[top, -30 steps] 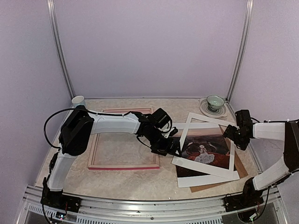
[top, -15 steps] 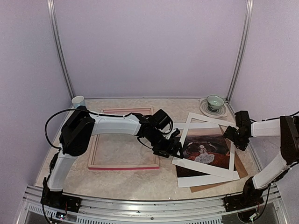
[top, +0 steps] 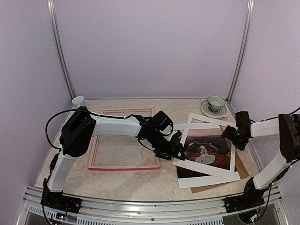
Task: Put the photo into the frame
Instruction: Pick up the mat board from the photo.
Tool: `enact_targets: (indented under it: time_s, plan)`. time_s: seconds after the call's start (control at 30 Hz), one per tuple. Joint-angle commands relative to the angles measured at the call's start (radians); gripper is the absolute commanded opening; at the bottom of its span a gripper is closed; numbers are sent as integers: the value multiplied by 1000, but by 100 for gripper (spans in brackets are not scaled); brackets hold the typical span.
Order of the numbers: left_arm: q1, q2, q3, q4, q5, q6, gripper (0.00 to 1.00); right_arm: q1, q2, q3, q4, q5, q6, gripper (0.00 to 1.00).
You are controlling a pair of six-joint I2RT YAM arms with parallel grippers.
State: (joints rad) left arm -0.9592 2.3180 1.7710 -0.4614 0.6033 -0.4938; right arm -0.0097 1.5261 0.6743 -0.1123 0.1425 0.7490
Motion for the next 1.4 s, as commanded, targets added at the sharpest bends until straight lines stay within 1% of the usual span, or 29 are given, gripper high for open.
enact_targets:
  time_s: [0.0, 0.3, 0.57, 0.9, 1.13, 1.27, 1.37]
  plan:
    - [-10, 17, -42, -26, 39, -21, 99, -10, 25, 1, 27, -46, -2, 99]
    - [0, 23, -67, 6, 91, -58, 99, -10, 36, -19, 71, -108, -3, 99]
    - [24, 15, -121, 85, 132, -112, 99, -10, 46, -27, 88, -136, -9, 99]
    - [61, -53, -205, 270, 145, -189, 94, -10, 60, -37, 97, -140, -16, 99]
    - [61, -67, -216, 379, 168, -220, 93, -10, 64, -38, 99, -140, -22, 99]
    - [60, -84, -250, 489, 196, -265, 90, -10, 66, -39, 104, -171, -25, 99]
    - [62, -95, -263, 531, 199, -281, 89, -9, 70, -41, 106, -175, -28, 99]
